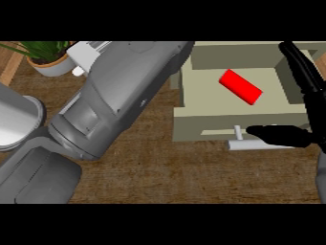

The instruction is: Pick up the can, place it into the drawer and close the drawer

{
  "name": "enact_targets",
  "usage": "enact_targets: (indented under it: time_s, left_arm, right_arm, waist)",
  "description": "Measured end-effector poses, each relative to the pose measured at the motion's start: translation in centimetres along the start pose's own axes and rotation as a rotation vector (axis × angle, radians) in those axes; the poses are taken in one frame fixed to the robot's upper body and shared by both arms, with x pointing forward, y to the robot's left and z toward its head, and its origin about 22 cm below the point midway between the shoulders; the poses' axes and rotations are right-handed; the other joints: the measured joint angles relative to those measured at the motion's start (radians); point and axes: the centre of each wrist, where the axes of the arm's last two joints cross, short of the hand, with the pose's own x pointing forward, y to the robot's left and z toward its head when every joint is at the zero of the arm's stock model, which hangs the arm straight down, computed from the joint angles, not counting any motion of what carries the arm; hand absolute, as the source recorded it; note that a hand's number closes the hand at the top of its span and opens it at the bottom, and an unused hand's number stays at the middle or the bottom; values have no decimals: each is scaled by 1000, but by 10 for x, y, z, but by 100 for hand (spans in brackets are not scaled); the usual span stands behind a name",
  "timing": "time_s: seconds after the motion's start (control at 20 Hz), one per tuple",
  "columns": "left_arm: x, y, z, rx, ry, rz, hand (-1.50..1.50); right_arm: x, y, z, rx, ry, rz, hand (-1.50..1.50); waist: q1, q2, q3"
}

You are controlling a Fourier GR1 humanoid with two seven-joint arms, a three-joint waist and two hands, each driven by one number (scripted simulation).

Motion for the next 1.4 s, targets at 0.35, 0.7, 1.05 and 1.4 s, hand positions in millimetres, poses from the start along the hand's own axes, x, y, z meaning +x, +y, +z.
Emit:
enact_targets:
  time_s: [0.35, 0.7, 1.05, 1.4]
  left_arm:
    - [-3, 9, -5, -4, -1, -4, -150]
    - [2, 28, -13, 16, 5, 8, -150]
    - [0, 49, -18, 24, 5, 7, -150]
    - [3, 70, -22, 28, 21, -2, -150]
  right_arm:
    - [-24, 49, -26, 61, 6, 174, -150]
    - [-45, 103, -48, 67, 7, 261, -150]
    - [-60, 126, -78, -11, 38, 348, -150]
    - [-57, 133, -113, -88, 45, 389, -150]
  waist:
    - [24, -6, -1]
    - [49, -12, -1]
    - [73, -16, -2]
    - [92, -16, -2]
